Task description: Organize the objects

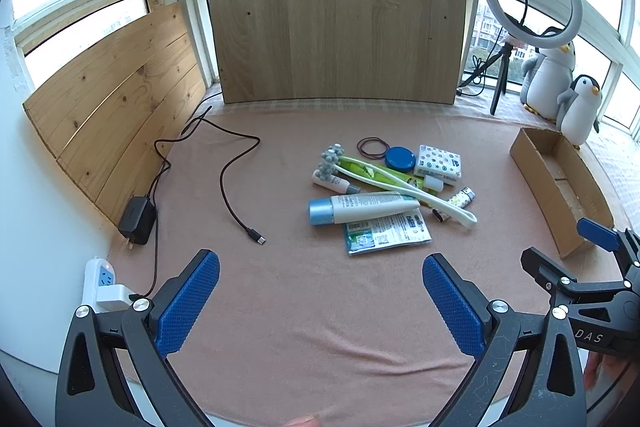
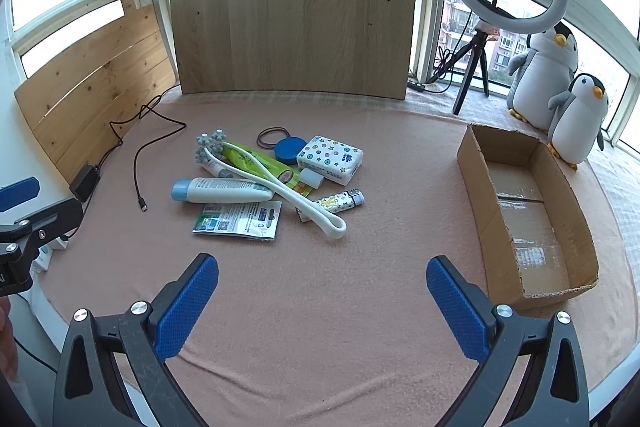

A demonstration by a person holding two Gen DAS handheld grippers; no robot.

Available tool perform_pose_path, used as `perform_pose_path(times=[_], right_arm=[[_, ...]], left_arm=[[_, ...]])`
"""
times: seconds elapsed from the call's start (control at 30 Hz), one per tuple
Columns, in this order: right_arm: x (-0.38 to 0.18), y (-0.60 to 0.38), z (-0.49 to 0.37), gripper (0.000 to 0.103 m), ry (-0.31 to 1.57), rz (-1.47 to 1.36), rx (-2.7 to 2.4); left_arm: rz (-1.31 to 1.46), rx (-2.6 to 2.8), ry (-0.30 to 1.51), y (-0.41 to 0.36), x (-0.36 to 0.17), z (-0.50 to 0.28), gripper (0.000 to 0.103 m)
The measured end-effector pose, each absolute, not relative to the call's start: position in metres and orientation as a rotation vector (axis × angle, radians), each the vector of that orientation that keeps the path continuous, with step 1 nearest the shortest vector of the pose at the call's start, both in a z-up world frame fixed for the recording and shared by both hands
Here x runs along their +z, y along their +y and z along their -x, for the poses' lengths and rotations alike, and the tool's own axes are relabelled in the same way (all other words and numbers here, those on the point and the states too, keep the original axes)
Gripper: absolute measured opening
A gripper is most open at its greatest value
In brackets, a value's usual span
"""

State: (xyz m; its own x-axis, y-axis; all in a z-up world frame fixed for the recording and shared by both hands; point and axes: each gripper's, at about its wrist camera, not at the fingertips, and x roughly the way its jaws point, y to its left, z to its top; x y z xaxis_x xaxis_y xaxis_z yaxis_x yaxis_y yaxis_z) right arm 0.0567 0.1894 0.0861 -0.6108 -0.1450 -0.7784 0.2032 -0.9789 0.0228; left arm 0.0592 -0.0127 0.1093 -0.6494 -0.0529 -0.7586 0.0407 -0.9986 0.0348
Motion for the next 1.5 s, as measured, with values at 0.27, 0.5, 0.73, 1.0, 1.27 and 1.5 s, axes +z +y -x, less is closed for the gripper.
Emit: perform_pose_path(times=[0.27,0.5,0.73,1.0,1.27,1.5], right_arm=[[0.089,0.186,-0.061,0.103,0.123,-1.22,-2.68],[0.088,0.186,-0.065,0.103,0.178,-1.239,-2.685],[0.087,0.188,-0.07,0.103,0.145,-1.238,-2.68],[0.09,0.19,-0.074,0.103,0.115,-1.232,-2.674],[0.091,0.188,-0.072,0.103,0.135,-1.234,-2.678],[0.086,0.184,-0.062,0.103,0.138,-1.255,-2.66]], left_arm=[[-1.278,-2.809,-0.032,-0.013,0.113,-0.066,0.103],[-1.277,-2.806,-0.044,-0.011,0.113,-0.072,0.103],[-1.276,-2.809,-0.056,-0.008,0.114,-0.078,0.103],[-1.266,-2.818,-0.055,-0.006,0.118,-0.082,0.103],[-1.275,-2.816,-0.044,-0.009,0.117,-0.077,0.103],[-1.291,-2.805,-0.039,-0.012,0.112,-0.065,0.103]])
